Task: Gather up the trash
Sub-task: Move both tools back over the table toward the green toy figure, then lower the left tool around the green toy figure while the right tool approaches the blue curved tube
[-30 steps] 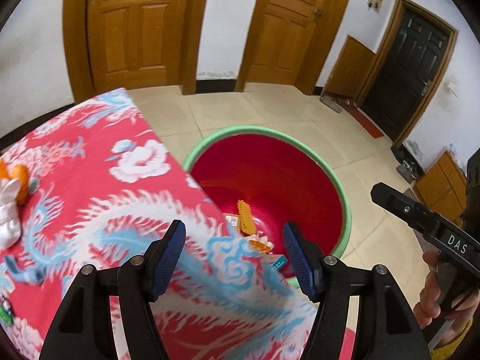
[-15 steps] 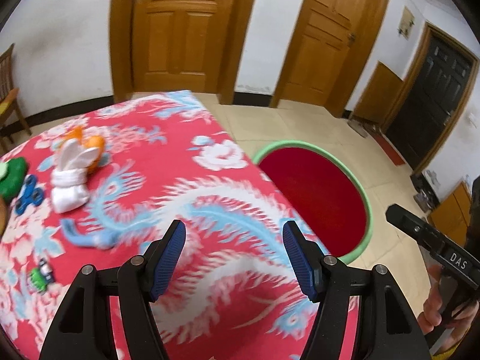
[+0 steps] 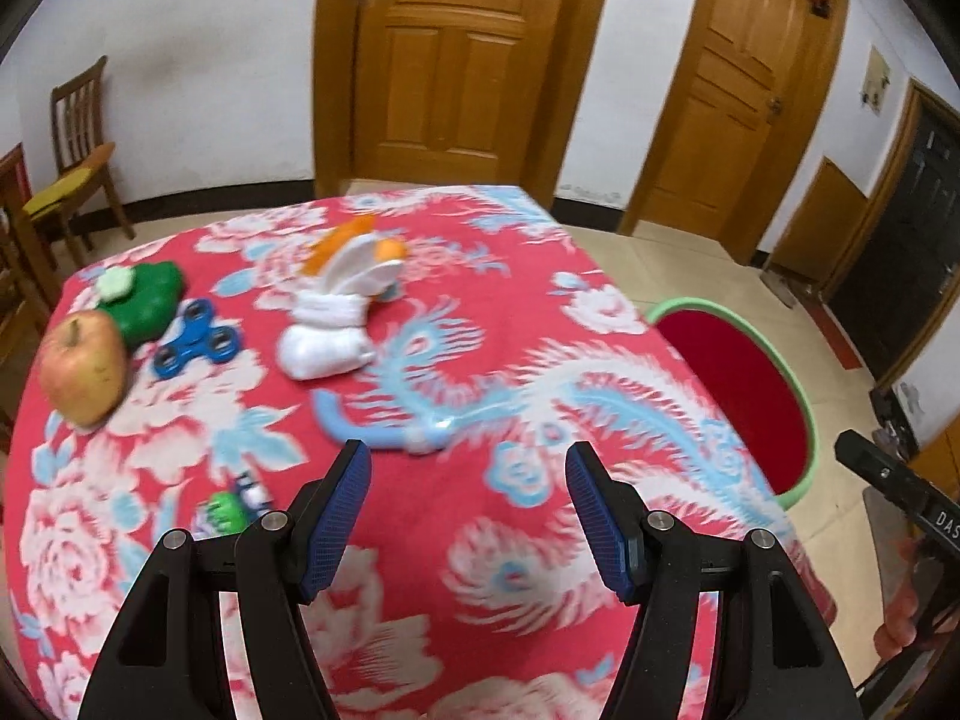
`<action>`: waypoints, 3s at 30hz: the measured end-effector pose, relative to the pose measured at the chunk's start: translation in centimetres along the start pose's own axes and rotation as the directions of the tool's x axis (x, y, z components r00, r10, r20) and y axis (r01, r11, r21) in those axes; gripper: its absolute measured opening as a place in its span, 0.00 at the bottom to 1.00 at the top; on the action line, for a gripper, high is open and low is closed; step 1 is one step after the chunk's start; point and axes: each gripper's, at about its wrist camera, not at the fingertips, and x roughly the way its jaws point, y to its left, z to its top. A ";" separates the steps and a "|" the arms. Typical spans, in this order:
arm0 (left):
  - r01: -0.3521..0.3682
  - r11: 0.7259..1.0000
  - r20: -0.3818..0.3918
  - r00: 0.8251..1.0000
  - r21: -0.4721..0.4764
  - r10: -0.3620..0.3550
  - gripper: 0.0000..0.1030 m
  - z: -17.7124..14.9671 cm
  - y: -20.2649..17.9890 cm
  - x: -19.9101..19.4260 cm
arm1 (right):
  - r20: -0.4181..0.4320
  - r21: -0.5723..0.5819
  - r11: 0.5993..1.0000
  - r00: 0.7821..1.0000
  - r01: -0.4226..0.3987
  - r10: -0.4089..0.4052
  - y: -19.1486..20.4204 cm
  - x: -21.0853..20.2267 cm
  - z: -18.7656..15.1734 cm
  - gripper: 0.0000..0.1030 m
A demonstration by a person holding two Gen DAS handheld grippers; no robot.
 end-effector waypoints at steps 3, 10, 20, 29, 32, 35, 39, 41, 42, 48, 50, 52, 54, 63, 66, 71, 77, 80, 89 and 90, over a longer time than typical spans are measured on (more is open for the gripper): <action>-0.030 1.000 0.000 1.000 -0.009 0.030 0.67 -0.3 1.4 -0.3 | -0.013 -0.011 1.000 1.000 -0.007 0.007 0.5 0.3 -0.2 0.59; -0.089 0.995 -0.014 0.996 -0.042 0.089 0.67 -0.7 4.3 -0.2 | -0.038 -0.032 0.999 0.999 -0.017 0.016 1.7 1.1 -0.7 0.59; -0.169 0.984 -0.038 0.985 -0.062 0.167 0.67 -1.4 7.2 0.6 | -0.062 -0.047 0.999 0.998 -0.020 0.017 2.6 1.9 -0.8 0.59; -0.142 0.985 -0.060 0.989 -0.100 0.137 0.67 -1.8 8.7 1.9 | -0.078 -0.066 0.998 0.997 -0.019 0.013 3.6 2.6 -0.8 0.59; -0.138 0.986 -0.062 0.989 -0.095 0.133 0.67 -1.9 8.7 2.2 | -0.084 -0.069 0.997 0.996 -0.021 0.016 3.8 2.8 -0.9 0.59; -0.131 0.986 -0.070 0.990 -0.103 0.124 0.67 -2.0 9.0 2.5 | -0.089 -0.076 0.997 0.996 -0.023 0.016 4.2 3.0 -0.9 0.59; -0.134 0.984 -0.084 0.989 -0.120 0.124 0.66 -2.1 9.4 3.1 | -0.097 -0.087 0.996 0.995 -0.027 0.018 4.6 3.4 -0.9 0.59; -0.157 0.978 -0.089 0.985 -0.139 0.145 0.63 -2.2 9.8 3.3 | -0.100 -0.092 0.995 0.995 -0.029 0.019 4.8 3.5 -0.9 0.59; -0.164 0.976 -0.089 0.984 -0.141 0.152 0.59 -2.2 9.8 3.3 | -0.101 -0.095 0.995 0.995 -0.030 0.020 4.9 3.6 -0.9 0.59; -0.154 0.979 -0.077 0.986 -0.131 0.145 0.47 -2.3 9.8 3.2 | -0.111 -0.111 0.993 0.993 -0.039 0.026 5.6 4.1 -0.9 0.59; -0.148 0.981 -0.071 0.988 -0.126 0.140 0.47 -2.3 9.7 3.0 | -0.117 -0.119 0.992 0.993 -0.043 0.029 5.9 4.3 -0.9 0.59; -0.140 0.982 -0.065 0.989 -0.130 0.133 0.44 -2.3 9.6 2.8 | -0.122 -0.133 0.990 0.992 -0.050 0.033 6.4 4.5 -0.9 0.59; -0.126 0.981 -0.060 0.991 -0.146 0.119 0.44 -2.3 9.8 2.5 | -0.129 -0.154 0.986 0.991 -0.059 0.039 7.1 4.8 -1.0 0.59; -0.130 0.971 -0.017 0.992 -0.201 0.129 0.44 -2.5 10.8 0.1 | -0.181 -0.269 0.957 0.981 -0.110 0.062 11.3 7.4 -0.9 0.59; -0.137 0.965 -0.011 0.990 -0.226 0.138 0.44 -2.8 11.5 -0.7 | -0.214 -0.319 0.937 0.974 -0.139 0.072 13.2 8.9 -1.0 0.59; -0.162 0.957 -0.012 0.986 -0.242 0.164 0.44 -3.1 12.3 -1.4 | -0.277 -0.391 0.900 0.957 -0.192 0.084 16.2 11.4 -1.3 0.59; -0.173 0.947 -0.011 0.984 -0.272 0.176 0.44 -3.5 13.5 -1.8 | -0.317 -0.489 0.848 0.947 -0.206 0.048 19.5 14.3 -1.8 0.59; -0.173 0.943 -0.011 0.984 -0.284 0.177 0.44 -3.7 13.9 -1.8 | -0.329 -0.522 0.825 0.944 -0.216 0.039 20.7 15.4 -1.8 0.59; -0.164 0.941 -0.013 0.986 -0.296 0.168 0.44 -4.0 14.3 -1.8 | -0.373 -0.574 0.787 0.928 -0.226 -0.005 23.0 18.3 -2.4 0.47; -0.164 0.941 -0.013 0.986 -0.296 0.167 0.44 -4.0 14.3 -1.8 | -0.362 -0.585 0.780 0.932 -0.220 -0.008 23.2 18.2 -2.5 0.42</action>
